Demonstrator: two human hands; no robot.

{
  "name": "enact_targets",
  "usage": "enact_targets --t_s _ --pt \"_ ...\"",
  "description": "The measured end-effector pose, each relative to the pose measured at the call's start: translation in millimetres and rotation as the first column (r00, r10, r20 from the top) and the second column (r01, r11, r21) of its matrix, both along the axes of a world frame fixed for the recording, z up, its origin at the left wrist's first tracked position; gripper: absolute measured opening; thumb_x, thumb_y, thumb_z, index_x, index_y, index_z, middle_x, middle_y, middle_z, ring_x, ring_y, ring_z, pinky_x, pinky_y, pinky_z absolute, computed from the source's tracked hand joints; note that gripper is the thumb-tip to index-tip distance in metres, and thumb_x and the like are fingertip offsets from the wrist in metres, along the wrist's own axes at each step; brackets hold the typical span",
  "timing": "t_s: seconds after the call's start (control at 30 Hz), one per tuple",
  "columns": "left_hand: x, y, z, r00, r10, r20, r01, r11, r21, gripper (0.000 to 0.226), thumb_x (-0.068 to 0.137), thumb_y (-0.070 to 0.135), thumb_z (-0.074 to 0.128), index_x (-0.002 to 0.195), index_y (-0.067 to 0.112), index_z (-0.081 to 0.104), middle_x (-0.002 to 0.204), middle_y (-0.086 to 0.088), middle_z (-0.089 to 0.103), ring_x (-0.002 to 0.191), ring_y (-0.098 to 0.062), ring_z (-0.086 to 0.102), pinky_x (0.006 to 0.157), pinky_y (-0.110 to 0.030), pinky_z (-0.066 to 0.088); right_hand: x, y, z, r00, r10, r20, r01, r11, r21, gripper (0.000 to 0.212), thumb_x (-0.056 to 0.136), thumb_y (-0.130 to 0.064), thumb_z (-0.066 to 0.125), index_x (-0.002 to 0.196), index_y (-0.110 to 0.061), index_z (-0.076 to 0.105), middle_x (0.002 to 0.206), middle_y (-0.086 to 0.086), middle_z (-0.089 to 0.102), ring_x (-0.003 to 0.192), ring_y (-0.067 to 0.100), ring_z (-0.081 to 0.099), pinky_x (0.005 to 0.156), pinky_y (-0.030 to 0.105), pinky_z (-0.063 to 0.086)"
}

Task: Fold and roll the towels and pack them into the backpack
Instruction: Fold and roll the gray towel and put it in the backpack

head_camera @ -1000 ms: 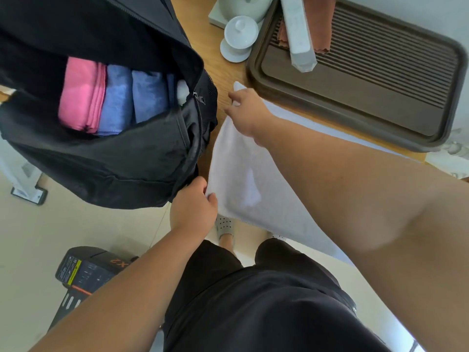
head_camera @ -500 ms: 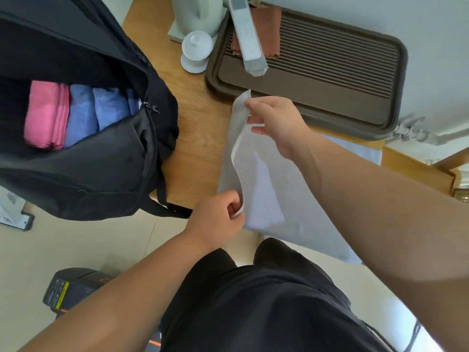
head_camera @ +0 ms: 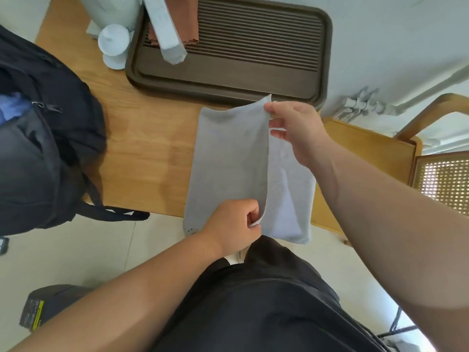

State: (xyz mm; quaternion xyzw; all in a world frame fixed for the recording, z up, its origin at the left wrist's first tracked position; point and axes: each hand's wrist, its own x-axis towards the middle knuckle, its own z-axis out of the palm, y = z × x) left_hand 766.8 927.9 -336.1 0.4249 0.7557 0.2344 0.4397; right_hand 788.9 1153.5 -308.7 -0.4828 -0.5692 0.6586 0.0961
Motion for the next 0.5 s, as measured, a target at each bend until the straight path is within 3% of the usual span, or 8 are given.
enact_targets --t_s 0.2,0.27,0.37,0.43,0.5 --pt "25.1 15.2 -18.6 0.996 -0.086 -0.008 0.084 0.989 -0.123 0.026 0.087 0.024 0.071 0.073 0.025 0.05 0.069 0.011 0.053 0.064 -0.012 0.051 0.055 -0.019 0.032 47.2 19.3 -33.0 0.992 -0.086 0.093 0.083 0.996 0.032 0.018 0.094 -0.033 0.066 0.1 -0.019 0.077 0.1 -0.002 0.075 0.093 0.017 0.069 0.084 0.033 0.056" --pt "27.9 18.5 -22.5 0.995 -0.096 0.015 0.097 0.981 -0.169 0.024 0.084 0.036 0.075 0.08 0.022 0.056 0.073 0.01 0.057 0.069 -0.014 0.055 0.058 -0.023 0.039 59.1 21.4 -48.7 0.985 -0.052 0.167 0.046 0.998 0.037 0.027 0.095 -0.035 0.063 0.114 -0.019 0.073 0.11 -0.001 0.072 0.102 0.019 0.066 0.09 0.037 0.055" --pt "25.1 20.8 -29.5 0.999 -0.014 -0.033 0.007 0.977 -0.215 0.036 0.085 0.055 0.068 0.088 0.021 0.057 0.077 0.006 0.058 0.072 -0.015 0.056 0.067 -0.033 0.049 66.9 16.7 -66.0 0.935 0.089 0.343 -0.143 0.98 0.135 0.051 0.094 -0.041 0.061 0.141 -0.019 0.056 0.137 0.001 0.054 0.121 0.022 0.056 0.096 0.036 0.05" --pt "16.6 18.5 -35.6 0.979 0.052 -0.196 -0.084 0.984 -0.158 0.034 0.089 0.053 0.063 0.096 0.02 0.058 0.087 0.005 0.056 0.082 -0.019 0.056 0.074 -0.035 0.049 67.6 7.3 -68.3 0.838 0.191 0.511 -0.389 0.867 0.313 0.061 0.094 -0.048 0.06 0.148 -0.024 0.044 0.151 0.003 0.036 0.134 0.027 0.042 0.107 0.042 0.043" --pt "3.8 14.5 -43.0 0.9 0.063 -0.431 -0.094 0.994 -0.05 0.039 0.089 0.048 0.063 0.114 0.018 0.058 0.111 -0.001 0.057 0.104 -0.024 0.055 0.087 -0.038 0.047 67.0 -8.5 -65.6 0.71 0.239 0.662 -0.626 0.644 0.44 0.066 0.093 -0.057 0.055 0.151 -0.033 0.035 0.16 0.004 0.02 0.146 0.031 0.024 0.117 0.049 0.028"
